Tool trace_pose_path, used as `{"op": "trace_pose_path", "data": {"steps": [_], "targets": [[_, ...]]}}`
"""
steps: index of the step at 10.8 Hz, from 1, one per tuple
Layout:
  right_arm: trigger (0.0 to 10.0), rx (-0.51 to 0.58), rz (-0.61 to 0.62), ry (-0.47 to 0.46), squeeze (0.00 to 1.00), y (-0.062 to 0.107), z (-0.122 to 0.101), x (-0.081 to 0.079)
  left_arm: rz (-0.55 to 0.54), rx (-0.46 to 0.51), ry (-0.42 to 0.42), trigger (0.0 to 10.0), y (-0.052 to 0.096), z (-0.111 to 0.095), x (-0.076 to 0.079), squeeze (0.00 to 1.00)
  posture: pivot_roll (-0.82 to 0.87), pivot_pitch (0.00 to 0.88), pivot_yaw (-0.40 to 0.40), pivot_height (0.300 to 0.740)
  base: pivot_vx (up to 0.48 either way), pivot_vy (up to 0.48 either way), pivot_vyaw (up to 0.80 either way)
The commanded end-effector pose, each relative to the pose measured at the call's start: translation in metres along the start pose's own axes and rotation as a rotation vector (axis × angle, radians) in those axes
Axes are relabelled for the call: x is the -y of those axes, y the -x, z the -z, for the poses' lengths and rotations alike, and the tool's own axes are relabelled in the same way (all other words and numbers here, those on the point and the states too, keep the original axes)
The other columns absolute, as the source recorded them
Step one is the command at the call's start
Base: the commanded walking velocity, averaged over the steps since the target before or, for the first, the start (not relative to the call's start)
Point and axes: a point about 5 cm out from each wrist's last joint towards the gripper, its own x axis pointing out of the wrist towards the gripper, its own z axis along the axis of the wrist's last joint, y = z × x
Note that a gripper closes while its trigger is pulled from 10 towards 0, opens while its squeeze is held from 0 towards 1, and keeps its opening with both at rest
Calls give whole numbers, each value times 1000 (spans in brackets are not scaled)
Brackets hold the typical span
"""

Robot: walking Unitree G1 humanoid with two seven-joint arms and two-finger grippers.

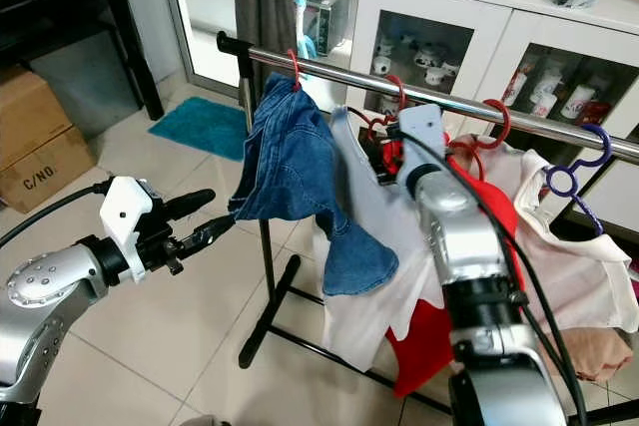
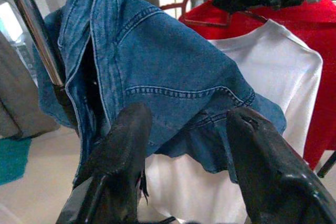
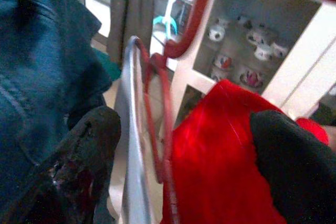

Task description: Hang hanger

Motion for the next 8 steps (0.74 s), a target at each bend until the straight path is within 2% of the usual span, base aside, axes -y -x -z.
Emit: {"op": "trace_pose_path", "data": {"steps": [1,3,4,8], "targets": [[10000,2,-10,-19,0,-4,-2,2,18,-4,-2,10000,0,-2,1,0,13,0,-14,740,0,0,0],[9804,0,-41,-101,0,-16,-2,6,33,-5,-5,10000,-1,-2,-1,0,8,0,-5,740,0,0,0],[0,-10,-66,-143,0,-21,-2,7,40,-5,-7,10000,-2,-2,-1,0,9,0,-4,740,0,0,0],[0,-49,-101,-151,0,-31,0,12,48,-7,-12,10000,-4,-1,-1,0,17,0,-10,740,0,0,0]]}}
